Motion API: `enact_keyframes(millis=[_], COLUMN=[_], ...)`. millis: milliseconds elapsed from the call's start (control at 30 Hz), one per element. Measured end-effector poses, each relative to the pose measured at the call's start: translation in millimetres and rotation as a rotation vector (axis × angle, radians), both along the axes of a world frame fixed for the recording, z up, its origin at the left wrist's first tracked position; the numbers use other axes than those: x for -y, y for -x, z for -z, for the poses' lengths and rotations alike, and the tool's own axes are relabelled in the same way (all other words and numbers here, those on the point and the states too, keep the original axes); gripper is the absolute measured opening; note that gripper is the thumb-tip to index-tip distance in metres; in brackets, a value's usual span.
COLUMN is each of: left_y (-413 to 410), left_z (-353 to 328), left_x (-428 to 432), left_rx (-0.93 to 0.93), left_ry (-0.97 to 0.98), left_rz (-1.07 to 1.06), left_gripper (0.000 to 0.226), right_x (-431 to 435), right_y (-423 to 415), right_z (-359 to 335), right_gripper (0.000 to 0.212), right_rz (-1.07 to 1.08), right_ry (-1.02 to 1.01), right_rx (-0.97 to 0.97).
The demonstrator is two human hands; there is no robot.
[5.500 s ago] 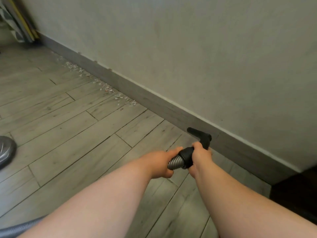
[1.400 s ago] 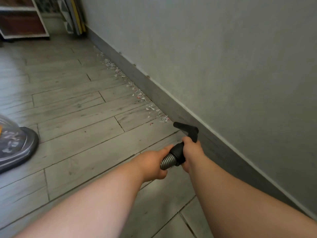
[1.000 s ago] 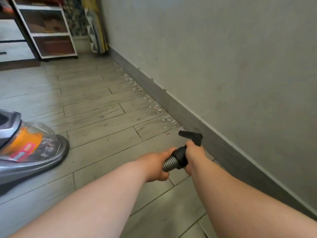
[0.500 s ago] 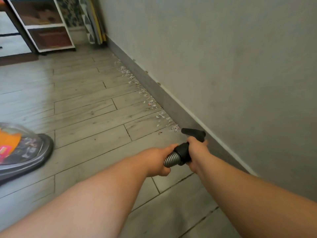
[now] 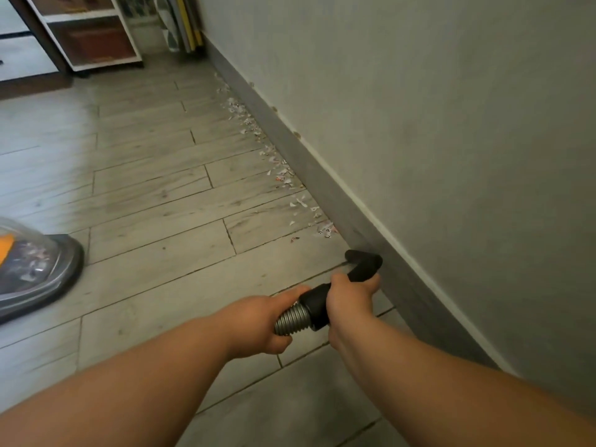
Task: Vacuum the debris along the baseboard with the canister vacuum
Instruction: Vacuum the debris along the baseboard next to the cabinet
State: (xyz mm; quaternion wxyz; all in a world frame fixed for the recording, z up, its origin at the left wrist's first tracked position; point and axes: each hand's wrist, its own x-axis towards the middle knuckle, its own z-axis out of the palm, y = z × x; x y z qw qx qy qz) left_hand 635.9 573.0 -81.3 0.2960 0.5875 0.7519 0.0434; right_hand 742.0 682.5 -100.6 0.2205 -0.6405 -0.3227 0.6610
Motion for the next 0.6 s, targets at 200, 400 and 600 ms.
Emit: enact_keyframes(millis=[200, 400, 600], left_y=[8, 8, 1], left_z=[-3, -9, 1], left_x=[-6, -7, -16], left_rx=[-0.009, -0.011, 0.035], left_ry=[0.003, -0.001, 0.058], left_rz=[-0.011, 0.0, -0.018], left_gripper=[0.081, 0.081, 0.081], right_x=[-3, -3, -12], right_y=[6, 7, 2], right_z=[-7, -15, -14], right_gripper=[0.078, 0.077, 0.076], right_rz=[0.036, 0.015, -0.038], right_ry=[-0.009, -0.01, -0.009], right_rx=[-0.035, -0.04, 0.014])
